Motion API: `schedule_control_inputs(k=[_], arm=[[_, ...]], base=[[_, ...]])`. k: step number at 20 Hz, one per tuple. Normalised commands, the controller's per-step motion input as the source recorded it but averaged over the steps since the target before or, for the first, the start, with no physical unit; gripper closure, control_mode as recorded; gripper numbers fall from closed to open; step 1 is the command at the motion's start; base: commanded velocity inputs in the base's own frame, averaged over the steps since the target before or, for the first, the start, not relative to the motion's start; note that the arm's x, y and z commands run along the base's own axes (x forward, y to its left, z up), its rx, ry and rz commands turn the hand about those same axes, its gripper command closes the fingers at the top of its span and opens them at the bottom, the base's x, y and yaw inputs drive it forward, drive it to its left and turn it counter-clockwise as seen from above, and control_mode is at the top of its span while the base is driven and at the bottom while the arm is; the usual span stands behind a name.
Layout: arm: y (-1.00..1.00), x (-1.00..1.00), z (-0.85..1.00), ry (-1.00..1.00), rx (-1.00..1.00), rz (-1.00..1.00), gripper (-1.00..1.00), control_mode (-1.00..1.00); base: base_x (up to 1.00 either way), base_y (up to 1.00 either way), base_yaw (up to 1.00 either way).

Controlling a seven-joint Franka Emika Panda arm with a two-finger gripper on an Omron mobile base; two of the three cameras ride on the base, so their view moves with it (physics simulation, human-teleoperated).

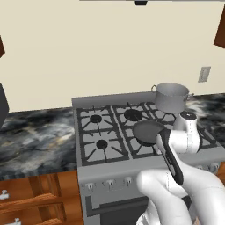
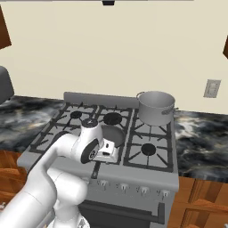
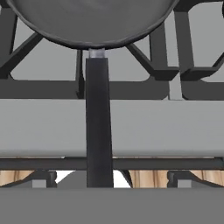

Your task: Move the pot and pan from the stove into the sink.

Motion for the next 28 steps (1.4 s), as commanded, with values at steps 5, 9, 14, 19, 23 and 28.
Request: schedule_control_inputs(k=[5,9,14,19,23,28], arm=[[0.0,0.0,-0.14,0.0,0.0,0.0,-1.0,-1.0],[0.0,0.0,-0.22,0.0,0.0,0.0,-1.0,-1.0],[0.0,0.0,-0.25,0.0,0.0,0.0,-1.0,-1.0],[0.29,0.0,-0.25,0.0,0.0,-0.01,-1.0,-1.0],[0.38,0.0,-0.22,0.0,0.0,-0.03,-1.0,-1.0],[0.17,0.0,-0.09,0.0,0.0,-0.02,-1.0,-1.0]], base=[[0.0,0.0,0.0],[0.0,0.0,0.0],[0.0,0.0,0.0],[0.0,0.0,0.0],[0.0,0.0,0.0],[0.0,0.0,0.0]])
